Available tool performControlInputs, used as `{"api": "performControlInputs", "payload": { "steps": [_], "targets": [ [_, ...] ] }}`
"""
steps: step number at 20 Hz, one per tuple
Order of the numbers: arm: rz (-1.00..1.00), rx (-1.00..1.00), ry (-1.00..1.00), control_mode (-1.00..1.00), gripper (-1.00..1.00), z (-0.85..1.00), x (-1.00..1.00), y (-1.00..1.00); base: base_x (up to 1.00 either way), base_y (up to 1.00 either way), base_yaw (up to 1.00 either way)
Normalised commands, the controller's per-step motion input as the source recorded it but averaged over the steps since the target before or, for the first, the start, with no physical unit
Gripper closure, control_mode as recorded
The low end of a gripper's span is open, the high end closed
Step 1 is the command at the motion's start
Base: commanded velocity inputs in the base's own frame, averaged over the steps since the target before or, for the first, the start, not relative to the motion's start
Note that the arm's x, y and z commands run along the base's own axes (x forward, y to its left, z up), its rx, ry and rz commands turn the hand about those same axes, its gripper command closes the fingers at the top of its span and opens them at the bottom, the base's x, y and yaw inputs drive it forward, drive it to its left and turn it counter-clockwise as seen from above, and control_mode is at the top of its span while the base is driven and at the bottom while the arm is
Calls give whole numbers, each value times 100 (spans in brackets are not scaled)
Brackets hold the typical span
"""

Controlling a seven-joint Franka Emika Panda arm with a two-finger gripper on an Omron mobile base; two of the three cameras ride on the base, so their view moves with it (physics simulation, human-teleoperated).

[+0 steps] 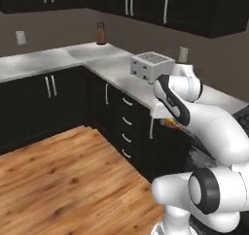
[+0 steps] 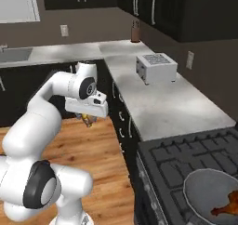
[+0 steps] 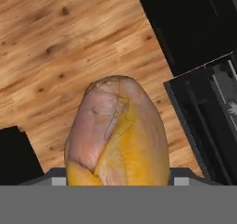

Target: Take the chicken drumsticks from the pan and place one on each plate on the dining counter.

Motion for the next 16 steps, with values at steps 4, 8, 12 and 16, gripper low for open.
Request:
{"api": "performControlInputs", "payload": {
  "steps": [4, 8, 12, 16],
  "targets": [
    [0, 0, 0, 100, 100, 0, 0, 0, -2, 11, 100],
    [0, 0, 0, 100, 100, 0, 0, 0, 0, 13, 100],
    [0, 0, 0, 100, 100, 0, 0, 0, 2, 15, 100],
    [0, 0, 0, 100, 100, 0, 0, 0, 57, 3, 78]
  ]
}}
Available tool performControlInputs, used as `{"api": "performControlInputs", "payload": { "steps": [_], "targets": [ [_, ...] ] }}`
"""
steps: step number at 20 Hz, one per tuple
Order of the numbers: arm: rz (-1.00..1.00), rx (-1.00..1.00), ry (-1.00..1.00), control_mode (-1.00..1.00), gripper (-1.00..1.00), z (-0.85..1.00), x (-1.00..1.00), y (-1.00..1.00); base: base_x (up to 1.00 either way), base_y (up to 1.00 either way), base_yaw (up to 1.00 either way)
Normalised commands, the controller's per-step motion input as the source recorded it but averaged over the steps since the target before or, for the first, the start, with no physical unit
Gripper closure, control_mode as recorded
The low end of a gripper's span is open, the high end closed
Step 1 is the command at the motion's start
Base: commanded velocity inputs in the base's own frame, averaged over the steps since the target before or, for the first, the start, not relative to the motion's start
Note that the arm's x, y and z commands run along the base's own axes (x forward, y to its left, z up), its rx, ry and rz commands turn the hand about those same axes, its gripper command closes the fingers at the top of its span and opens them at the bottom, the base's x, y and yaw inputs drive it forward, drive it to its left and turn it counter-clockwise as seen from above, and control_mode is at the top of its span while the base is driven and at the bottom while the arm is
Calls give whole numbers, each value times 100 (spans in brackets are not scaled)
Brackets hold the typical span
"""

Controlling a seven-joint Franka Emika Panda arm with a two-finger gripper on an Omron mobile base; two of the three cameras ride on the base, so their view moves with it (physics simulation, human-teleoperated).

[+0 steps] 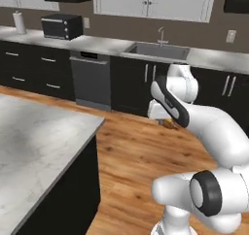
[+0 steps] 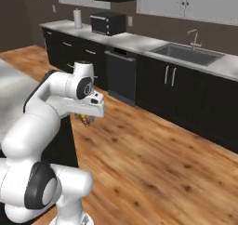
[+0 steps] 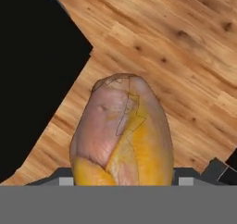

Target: Take the chicken drumsticks from the pan and place one on each plate on the dining counter.

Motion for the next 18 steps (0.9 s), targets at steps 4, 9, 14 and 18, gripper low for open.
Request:
{"api": "performControlInputs", "payload": {
  "steps": [4, 9, 14, 18],
  "targets": [
    [0, 0, 0, 100, 100, 0, 0, 0, 99, 0, 43],
    [0, 0, 0, 100, 100, 0, 0, 0, 100, -1, 37],
    [0, 0, 0, 100, 100, 0, 0, 0, 89, -35, 34],
    [0, 0, 0, 100, 100, 0, 0, 0, 89, -38, 29]
  ]
}}
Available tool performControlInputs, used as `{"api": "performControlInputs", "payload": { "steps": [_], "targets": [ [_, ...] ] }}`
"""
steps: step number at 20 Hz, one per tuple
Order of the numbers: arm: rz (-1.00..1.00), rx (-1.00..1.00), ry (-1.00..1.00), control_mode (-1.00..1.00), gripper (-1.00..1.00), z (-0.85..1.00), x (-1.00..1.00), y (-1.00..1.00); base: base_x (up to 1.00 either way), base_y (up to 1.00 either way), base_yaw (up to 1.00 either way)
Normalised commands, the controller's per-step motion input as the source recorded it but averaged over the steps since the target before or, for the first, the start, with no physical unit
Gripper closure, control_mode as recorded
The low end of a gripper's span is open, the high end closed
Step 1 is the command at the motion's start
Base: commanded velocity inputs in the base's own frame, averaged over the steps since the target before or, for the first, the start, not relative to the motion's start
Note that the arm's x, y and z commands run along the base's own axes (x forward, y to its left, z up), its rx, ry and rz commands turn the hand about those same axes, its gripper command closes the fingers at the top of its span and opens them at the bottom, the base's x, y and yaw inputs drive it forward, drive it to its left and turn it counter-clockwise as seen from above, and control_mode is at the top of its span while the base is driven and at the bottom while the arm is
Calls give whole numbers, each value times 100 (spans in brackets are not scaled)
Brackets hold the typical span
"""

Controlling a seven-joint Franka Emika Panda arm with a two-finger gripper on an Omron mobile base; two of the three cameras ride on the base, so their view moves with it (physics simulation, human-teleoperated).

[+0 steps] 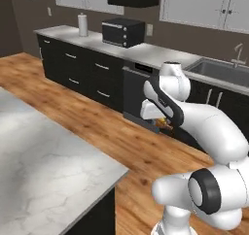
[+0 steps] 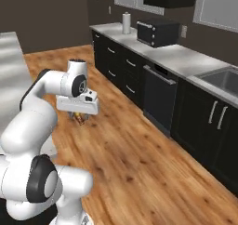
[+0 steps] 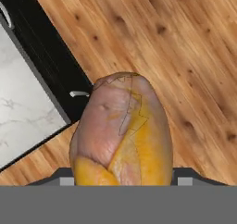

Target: Take the chicken drumsticks from the pan and place one on each plate on the dining counter.

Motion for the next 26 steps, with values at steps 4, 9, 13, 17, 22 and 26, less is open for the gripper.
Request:
{"api": "performControlInputs", "payload": {
  "steps": [4, 9, 13, 17, 22, 26],
  "targets": [
    [0, 0, 0, 100, 100, 0, 0, 0, 91, -39, 25],
    [0, 0, 0, 100, 100, 0, 0, 0, 94, -32, 28],
    [0, 0, 0, 100, 100, 0, 0, 0, 97, -22, 31],
    [0, 0, 0, 100, 100, 0, 0, 0, 100, -9, 32],
    [0, 0, 0, 100, 100, 0, 0, 0, 100, -5, 24],
    [0, 0, 0, 100, 100, 0, 0, 0, 100, 0, 15]
  ]
}}
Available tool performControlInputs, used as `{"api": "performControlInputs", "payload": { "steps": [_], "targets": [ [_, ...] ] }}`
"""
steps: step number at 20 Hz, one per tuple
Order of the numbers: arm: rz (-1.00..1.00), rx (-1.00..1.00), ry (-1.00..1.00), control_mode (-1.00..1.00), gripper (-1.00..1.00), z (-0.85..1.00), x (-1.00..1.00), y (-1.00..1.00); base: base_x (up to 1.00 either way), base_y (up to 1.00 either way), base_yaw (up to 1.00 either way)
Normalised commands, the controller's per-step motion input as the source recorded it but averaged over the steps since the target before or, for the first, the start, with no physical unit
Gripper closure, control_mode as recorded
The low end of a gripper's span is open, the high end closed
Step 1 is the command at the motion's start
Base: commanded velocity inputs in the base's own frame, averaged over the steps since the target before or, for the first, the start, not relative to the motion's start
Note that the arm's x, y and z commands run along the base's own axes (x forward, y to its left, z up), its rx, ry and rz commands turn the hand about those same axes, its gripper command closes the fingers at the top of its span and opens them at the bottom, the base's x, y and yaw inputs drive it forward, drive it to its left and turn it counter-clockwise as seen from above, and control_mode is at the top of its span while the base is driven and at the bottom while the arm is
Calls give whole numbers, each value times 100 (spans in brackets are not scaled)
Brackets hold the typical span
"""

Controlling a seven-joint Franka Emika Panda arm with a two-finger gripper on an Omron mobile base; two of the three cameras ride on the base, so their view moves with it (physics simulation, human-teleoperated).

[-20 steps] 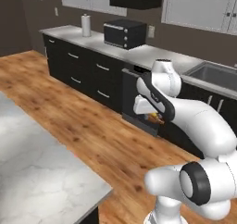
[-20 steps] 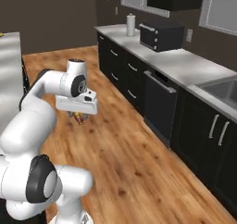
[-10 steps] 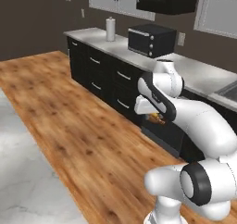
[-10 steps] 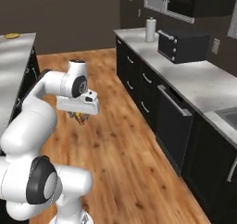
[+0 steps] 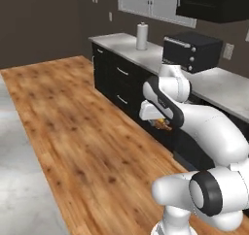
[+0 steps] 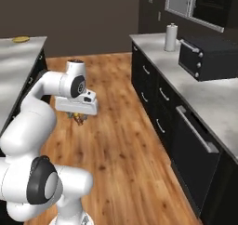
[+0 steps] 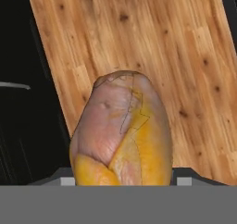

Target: Take the chicken drumsticks from the pan and place one on each plate on the dining counter.

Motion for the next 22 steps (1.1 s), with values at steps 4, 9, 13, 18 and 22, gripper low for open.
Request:
{"api": "performControlInputs", "payload": {
  "steps": [4, 9, 13, 18, 22],
  "targets": [
    [0, 0, 0, 100, 100, 0, 0, 0, 100, 4, 12],
    [0, 0, 0, 100, 100, 0, 0, 0, 100, 13, 14],
    [0, 0, 0, 100, 100, 0, 0, 0, 100, 18, 14],
    [0, 0, 0, 100, 100, 0, 0, 0, 100, 18, 10],
    [0, 0, 0, 100, 100, 0, 0, 0, 100, 17, 1]
  ]
}}
